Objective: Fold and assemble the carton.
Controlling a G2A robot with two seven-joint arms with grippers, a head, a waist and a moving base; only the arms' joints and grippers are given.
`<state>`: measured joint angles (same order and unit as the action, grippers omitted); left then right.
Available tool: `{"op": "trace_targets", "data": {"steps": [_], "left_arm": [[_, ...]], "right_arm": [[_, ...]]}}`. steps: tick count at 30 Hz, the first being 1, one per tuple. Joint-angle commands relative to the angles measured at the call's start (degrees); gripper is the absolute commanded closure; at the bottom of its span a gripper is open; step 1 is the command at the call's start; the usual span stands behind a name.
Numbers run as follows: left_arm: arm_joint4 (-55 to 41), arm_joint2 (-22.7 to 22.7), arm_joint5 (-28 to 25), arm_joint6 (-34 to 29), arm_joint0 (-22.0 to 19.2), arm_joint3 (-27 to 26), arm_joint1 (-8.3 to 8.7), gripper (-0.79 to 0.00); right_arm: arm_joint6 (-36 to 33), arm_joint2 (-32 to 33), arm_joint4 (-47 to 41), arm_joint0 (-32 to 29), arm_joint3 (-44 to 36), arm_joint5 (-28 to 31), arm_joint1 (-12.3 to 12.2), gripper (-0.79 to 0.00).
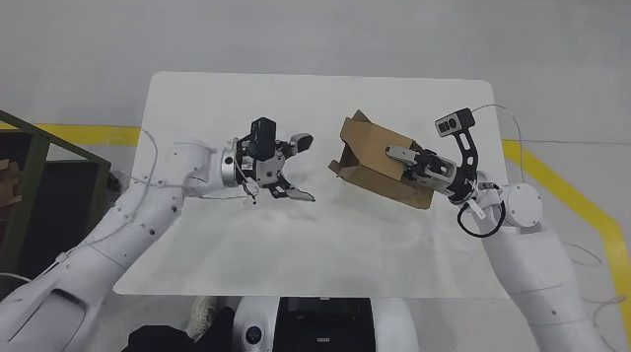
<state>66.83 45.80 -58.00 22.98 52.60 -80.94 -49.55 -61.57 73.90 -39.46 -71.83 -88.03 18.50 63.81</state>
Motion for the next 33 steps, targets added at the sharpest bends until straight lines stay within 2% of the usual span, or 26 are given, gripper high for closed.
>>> {"op": "trace_targets", "data": {"steps": [1, 5, 18, 21, 26, 33], "left_arm": [[6.3, -1.9, 0.0, 7.4, -1.7, 1.1, 0.9, -0.785], [13.2, -3.6, 0.0, 17.3, -3.2, 1.7, 2.16, -0.785], [13.2, -3.6, 0.0, 17.3, -3.2, 1.7, 2.16, -0.785], [14.1, -3.8, 1.6, 13.8, -2.3, -0.7, 2.02, -0.785], [15.1, -4.3, 0.0, 9.3, -2.1, -3.7, 1.79, -0.785], [15.2, -6.1, 0.0, 9.9, -2.6, -5.6, 1.58, -0.785]], "right_arm": [[0.0, 0.0, 0.0, 0.0, 0.0, 0.0, 0.0, 0.0], [0.0, 0.0, 0.0, 0.0, 0.0, 0.0, 0.0, 0.0], [0.0, 0.0, 0.0, 0.0, 0.0, 0.0, 0.0, 0.0], [0.0, 0.0, 0.0, 0.0, 0.0, 0.0, 0.0, 0.0], [1.7, -0.5, 1.7, -0.7, -1.9, -0.4, 0.1, 0.0], [1.1, -0.5, 3.4, -1.2, -2.5, 0.1, 0.0, 0.0]]}}
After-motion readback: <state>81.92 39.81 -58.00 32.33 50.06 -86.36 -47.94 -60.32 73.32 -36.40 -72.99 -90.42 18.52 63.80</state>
